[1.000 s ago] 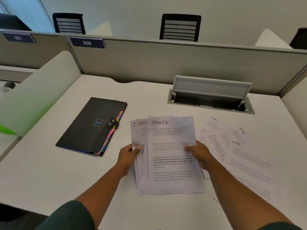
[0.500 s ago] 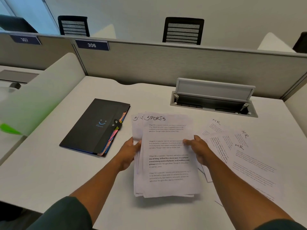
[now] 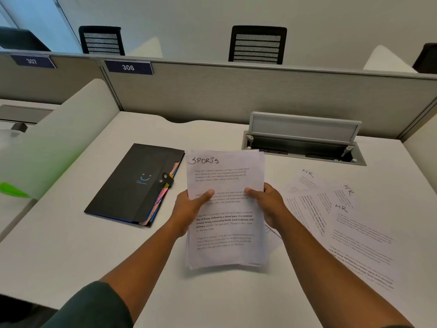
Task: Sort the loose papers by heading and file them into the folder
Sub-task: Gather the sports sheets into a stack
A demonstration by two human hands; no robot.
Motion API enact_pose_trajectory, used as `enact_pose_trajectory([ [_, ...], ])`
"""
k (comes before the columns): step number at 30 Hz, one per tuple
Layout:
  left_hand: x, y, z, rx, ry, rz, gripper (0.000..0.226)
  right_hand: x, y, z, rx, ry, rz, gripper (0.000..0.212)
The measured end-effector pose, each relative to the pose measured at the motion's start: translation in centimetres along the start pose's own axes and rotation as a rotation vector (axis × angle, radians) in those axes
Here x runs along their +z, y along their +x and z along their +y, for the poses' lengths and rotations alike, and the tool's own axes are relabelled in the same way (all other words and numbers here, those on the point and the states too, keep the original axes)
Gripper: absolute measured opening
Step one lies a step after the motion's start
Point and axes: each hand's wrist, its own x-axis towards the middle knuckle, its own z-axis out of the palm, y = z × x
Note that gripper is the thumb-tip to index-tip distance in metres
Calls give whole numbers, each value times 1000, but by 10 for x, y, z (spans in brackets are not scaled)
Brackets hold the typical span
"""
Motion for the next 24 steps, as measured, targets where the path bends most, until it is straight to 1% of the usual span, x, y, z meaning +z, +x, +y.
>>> enact_pose_trajectory([
  [3,-2,4,6,72,3,102,28,12,-6,-14,-113,-217,-26,35],
  [5,0,4,15,132,-4,140,28,20,-13,-23,-221,-285,3,31],
  [7,3,4,24,201,-10,156,27,26,-20,-31,-328,-299,66,28],
  [10,6,-1,36,307,-20,166,21,30,-31,-37,-429,-233,131,29],
  [14,3,-11,33,381,6,149,32,31,-45,-30,-460,-151,119,37],
  [17,0,-16,17,364,-34,141,36,28,-52,-15,-449,-146,131,39],
  [20,-1,-19,4,350,-32,176,40,29,-60,2,-443,-157,137,41],
  [24,-1,-21,5,338,-39,201,36,34,-64,11,-452,-158,144,41],
])
